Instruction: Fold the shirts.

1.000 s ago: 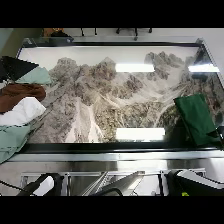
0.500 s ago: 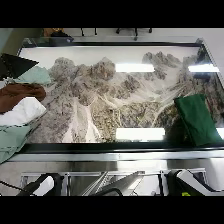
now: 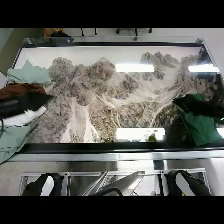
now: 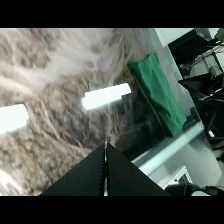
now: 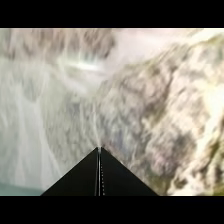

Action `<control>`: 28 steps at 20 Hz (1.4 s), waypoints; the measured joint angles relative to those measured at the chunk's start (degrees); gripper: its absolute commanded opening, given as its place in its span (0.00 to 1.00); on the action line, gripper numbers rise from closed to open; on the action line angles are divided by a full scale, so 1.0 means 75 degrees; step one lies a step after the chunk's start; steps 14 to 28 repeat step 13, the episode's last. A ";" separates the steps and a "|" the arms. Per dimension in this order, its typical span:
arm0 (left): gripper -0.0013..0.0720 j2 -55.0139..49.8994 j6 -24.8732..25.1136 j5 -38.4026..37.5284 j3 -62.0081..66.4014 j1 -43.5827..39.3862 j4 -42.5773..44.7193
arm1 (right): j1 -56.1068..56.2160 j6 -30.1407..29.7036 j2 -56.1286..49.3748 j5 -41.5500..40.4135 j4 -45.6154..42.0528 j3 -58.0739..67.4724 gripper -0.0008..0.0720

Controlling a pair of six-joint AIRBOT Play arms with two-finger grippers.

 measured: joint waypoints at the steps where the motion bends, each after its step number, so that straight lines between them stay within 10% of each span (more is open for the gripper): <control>1: 0.03 0.0382 0.0017 0.0055 -0.0647 0.0000 0.0026 | 0.0321 0.0023 0.0131 -0.0093 -0.0006 -0.0259 0.05; 28: 0.04 0.2550 -0.0079 0.0137 -0.2952 0.0000 0.0117 | 0.1201 0.0015 0.0455 -0.0204 -0.0050 -0.0988 0.05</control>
